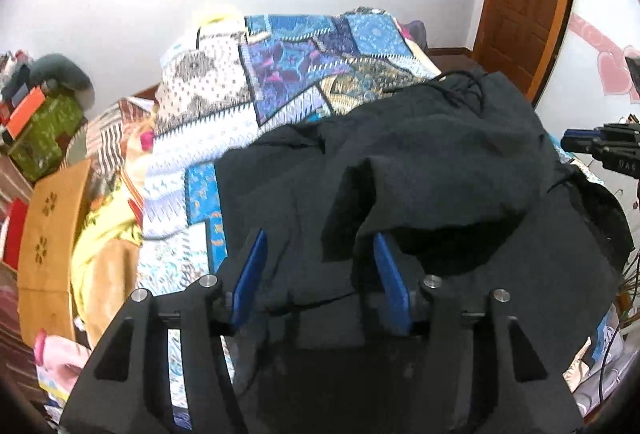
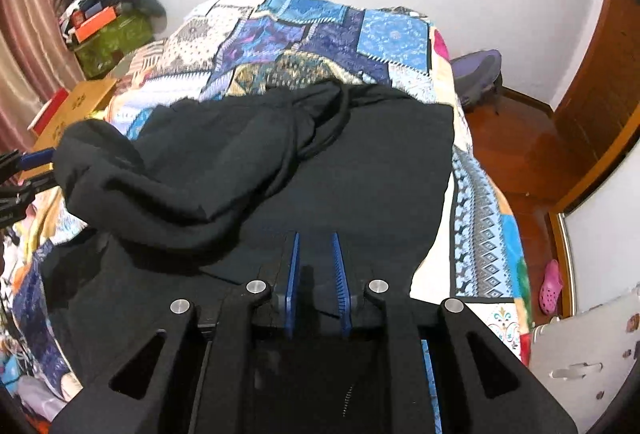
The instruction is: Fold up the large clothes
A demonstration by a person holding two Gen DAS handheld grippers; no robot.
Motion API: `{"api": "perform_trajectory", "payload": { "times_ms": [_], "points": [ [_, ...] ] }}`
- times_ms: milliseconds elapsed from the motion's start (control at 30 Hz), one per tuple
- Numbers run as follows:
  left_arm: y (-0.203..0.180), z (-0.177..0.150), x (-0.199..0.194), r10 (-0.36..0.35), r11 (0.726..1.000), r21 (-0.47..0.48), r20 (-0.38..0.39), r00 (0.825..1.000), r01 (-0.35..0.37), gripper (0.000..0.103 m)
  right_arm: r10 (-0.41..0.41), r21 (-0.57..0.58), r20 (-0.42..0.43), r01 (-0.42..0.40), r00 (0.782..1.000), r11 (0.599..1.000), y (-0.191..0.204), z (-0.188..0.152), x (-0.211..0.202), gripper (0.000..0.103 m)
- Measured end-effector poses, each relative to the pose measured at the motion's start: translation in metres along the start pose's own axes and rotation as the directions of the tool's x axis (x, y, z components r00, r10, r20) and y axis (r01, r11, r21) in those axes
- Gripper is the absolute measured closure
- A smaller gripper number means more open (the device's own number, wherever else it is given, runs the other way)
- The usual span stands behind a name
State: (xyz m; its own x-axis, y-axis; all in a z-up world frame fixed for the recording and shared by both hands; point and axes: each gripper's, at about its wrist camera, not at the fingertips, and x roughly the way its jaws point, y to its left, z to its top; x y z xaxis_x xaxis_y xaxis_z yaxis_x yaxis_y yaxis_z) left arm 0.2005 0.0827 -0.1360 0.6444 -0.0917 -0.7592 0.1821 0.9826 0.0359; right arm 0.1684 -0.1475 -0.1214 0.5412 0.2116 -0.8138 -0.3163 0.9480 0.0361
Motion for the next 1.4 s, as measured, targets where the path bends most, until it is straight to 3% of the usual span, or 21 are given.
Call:
{"api": "perform_trajectory", "payload": {
  "times_ms": [133,200,300,433,533,667,733,833,967,1067,1200,1400],
  "points": [
    [-0.002,0.017,-0.032,-0.026,0.999,-0.017,0.105,0.994,0.028,0.041,0.035,-0.019,0.055,-0.034,0.998,0.999,0.017,0.009,-0.018,0.08],
    [0.002,0.025,-0.048,-0.027,0.999,-0.028,0.16,0.987,0.032,0.031,0.053,-0.044,0.091,-0.049,0.994,0.998,0.028,0.017,-0.026,0.06],
    [0.0,0.036,-0.052,-0.004,1.0,-0.019,0.206,0.978,0.008,0.027,0.091,-0.075,0.154,-0.081,0.984,0.994,0.046,0.028,-0.031,0.051],
    [-0.005,0.037,-0.025,0.008,1.0,-0.021,0.138,0.99,-0.006,0.025,0.148,-0.097,0.125,-0.137,0.981,0.986,0.065,0.03,-0.017,0.05],
    [-0.009,0.023,0.009,-0.038,0.998,-0.044,0.044,0.998,0.04,0.025,0.151,-0.12,0.056,-0.143,0.987,0.982,0.079,0.021,0.006,0.05],
    [-0.009,-0.001,0.039,-0.086,0.991,-0.109,-0.013,0.996,0.084,0.019,0.154,-0.124,-0.028,-0.156,0.988,0.98,0.082,0.002,0.03,0.05],
    [-0.007,-0.011,0.045,-0.089,0.987,-0.137,-0.027,0.996,0.084,0.012,0.171,-0.093,-0.071,-0.177,0.983,0.98,0.076,-0.008,0.039,0.046],
    [-0.005,-0.027,0.06,-0.128,0.978,-0.175,-0.075,0.989,0.113,0.011,0.184,-0.038,-0.078,-0.187,0.98,0.982,0.068,-0.016,0.043,0.036],
    [-0.015,-0.043,0.071,-0.123,0.985,-0.139,-0.132,0.984,0.105,0.011,0.222,0.012,-0.1,-0.222,0.97,0.975,0.063,-0.022,0.045,0.036],
    [-0.023,-0.048,0.068,-0.101,0.992,-0.091,-0.13,0.986,0.089,0.011,0.204,-0.013,-0.102,-0.207,0.974,0.978,0.067,-0.022,0.041,0.036],
    [-0.02,-0.041,0.058,-0.103,0.991,-0.102,-0.126,0.987,0.09,0.011,0.183,-0.052,-0.088,-0.188,0.979,0.981,0.069,-0.018,0.03,0.036],
    [-0.007,-0.019,0.016,-0.071,0.993,-0.095,-0.004,0.997,0.07,0.011,0.126,-0.072,0.018,-0.125,0.992,0.99,0.052,-0.007,0.002,0.036]
  ]
}}
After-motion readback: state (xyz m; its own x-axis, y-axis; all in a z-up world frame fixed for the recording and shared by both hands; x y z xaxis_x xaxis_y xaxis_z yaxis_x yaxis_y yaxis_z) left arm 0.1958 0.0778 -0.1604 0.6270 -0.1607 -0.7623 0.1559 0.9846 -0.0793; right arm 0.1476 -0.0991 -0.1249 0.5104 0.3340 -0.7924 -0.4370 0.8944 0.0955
